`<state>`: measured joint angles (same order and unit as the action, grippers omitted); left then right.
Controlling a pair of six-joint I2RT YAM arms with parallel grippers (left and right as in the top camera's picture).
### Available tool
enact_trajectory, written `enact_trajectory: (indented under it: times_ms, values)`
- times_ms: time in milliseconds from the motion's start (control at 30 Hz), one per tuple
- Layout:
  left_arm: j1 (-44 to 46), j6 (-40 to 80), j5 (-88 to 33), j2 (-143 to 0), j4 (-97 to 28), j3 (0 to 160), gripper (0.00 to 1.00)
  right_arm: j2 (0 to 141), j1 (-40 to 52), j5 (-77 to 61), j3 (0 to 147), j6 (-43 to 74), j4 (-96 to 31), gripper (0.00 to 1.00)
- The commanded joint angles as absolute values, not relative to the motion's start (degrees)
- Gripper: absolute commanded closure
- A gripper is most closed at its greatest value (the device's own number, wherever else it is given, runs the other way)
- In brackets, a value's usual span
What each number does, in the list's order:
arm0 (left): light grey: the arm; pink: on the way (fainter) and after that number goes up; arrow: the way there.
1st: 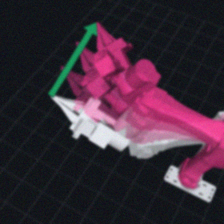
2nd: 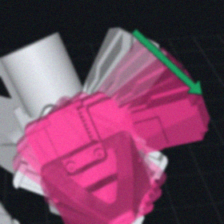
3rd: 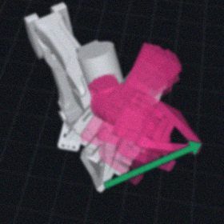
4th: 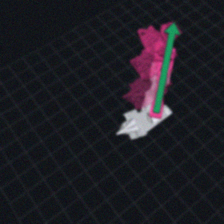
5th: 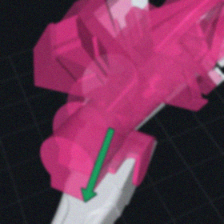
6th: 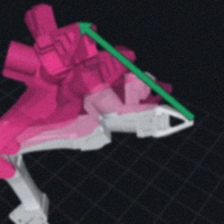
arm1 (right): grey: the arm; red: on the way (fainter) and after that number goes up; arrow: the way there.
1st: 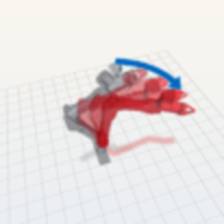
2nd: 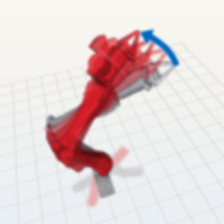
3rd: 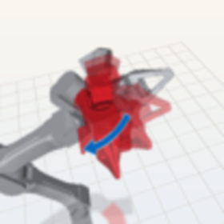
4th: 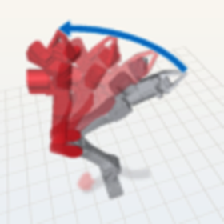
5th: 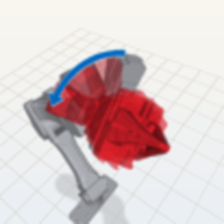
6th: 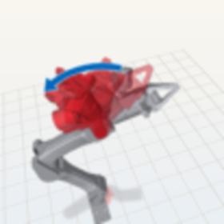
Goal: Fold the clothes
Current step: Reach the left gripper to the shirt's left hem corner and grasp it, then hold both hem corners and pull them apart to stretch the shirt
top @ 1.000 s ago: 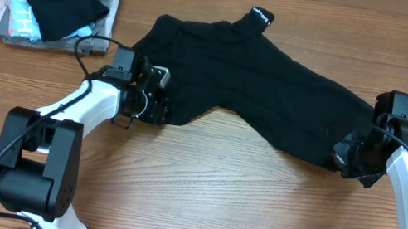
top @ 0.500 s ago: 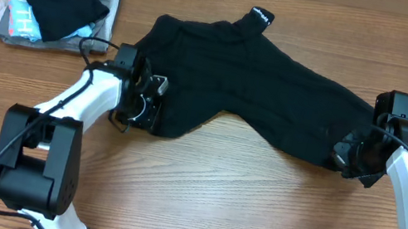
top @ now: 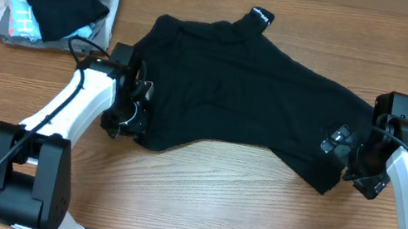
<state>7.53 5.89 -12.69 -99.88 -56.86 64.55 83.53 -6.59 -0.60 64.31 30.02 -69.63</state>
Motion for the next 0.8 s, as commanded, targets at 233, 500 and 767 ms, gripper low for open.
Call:
enact_trajectory:
  times_ms: [233,500,767]
  values:
    - [7.7,6.9,-11.3,-99.0,-58.2,65.5,0.96,86.6,-6.5,1.4,64.0,30.0,-66.5,0.0]
    - [5.0,14.3,-0.6,-99.0,-60.7,65.5,0.96,90.1,-11.2,-5.7,64.0,34.5,-66.3,0.01]
    - [-3.1,11.7,-4.6,-99.0,-62.5,65.5,0.96,90.1,-10.9,-11.9,63.3,34.3,-68.9,0.03]
